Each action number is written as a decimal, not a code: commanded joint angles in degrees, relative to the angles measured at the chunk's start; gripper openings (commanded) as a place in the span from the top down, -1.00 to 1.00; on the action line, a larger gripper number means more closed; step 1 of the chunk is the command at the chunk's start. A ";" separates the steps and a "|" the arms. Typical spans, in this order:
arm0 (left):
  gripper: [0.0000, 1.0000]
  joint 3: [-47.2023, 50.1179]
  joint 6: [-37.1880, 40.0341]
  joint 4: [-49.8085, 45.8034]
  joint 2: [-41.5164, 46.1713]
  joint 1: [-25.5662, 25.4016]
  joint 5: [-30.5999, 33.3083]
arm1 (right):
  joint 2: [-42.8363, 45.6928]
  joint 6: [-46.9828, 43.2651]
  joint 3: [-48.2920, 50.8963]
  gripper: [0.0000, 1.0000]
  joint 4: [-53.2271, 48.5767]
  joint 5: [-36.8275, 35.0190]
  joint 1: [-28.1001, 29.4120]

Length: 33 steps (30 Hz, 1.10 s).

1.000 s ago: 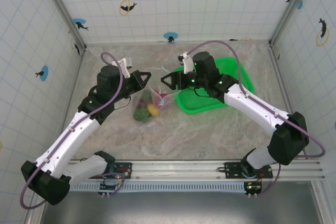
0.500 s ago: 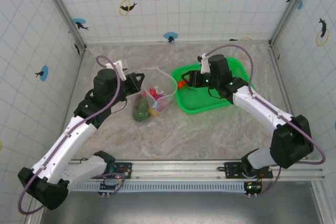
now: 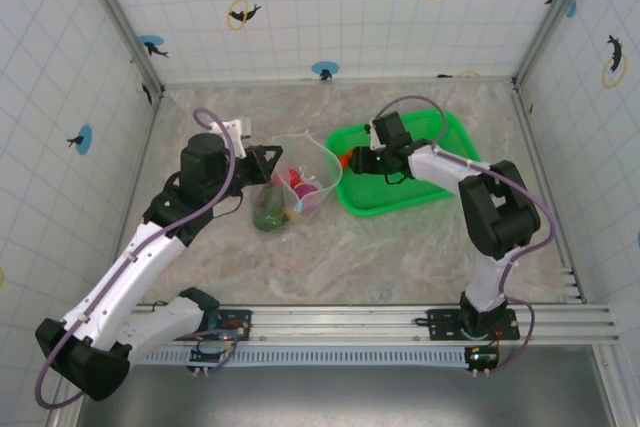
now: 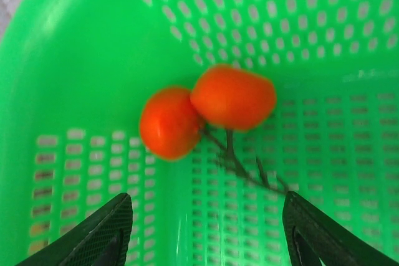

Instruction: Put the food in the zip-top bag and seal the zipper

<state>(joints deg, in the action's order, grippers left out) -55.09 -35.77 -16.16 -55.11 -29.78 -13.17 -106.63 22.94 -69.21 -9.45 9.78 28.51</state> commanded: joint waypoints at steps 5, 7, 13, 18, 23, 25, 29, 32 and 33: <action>1.00 0.92 2.58 1.40 1.12 0.40 -2.56 | -7.87 0.56 -7.60 -0.30 -0.57 1.29 -1.22; 1.00 0.90 2.67 1.40 1.37 0.34 -2.71 | -9.05 0.92 -7.95 -0.30 -0.33 1.19 -1.27; 1.00 1.39 3.14 1.22 2.06 0.36 -2.32 | -11.53 1.16 -9.11 -0.23 -0.32 0.15 -1.64; 1.00 1.16 3.11 0.70 1.61 0.42 -1.78 | -13.01 1.21 -10.44 -0.11 -0.34 -0.11 -1.66; 1.00 0.96 2.82 0.52 1.44 0.35 -1.84 | -13.75 1.23 -10.99 0.05 -0.48 0.05 -1.96; 1.00 0.93 2.65 0.41 1.29 0.36 -1.86 | -13.96 1.17 -11.25 0.14 -0.83 0.25 -2.06; 1.00 0.36 2.33 0.10 0.94 0.42 -2.52 | -12.81 0.93 -10.80 0.23 -1.10 -0.23 -2.14; 1.00 -0.09 2.23 -0.35 0.75 0.40 -2.65 | -10.77 0.53 -9.61 0.26 -0.75 -0.89 -2.08; 1.00 -0.25 2.20 -0.44 0.75 0.39 -2.65 | -9.66 0.30 -9.00 0.27 -0.65 -1.23 -2.14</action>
<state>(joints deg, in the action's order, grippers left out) -54.13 -34.28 -16.23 -54.15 -29.78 -14.76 -118.87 23.94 -78.46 -9.61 10.04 26.70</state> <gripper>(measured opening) 0.042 0.412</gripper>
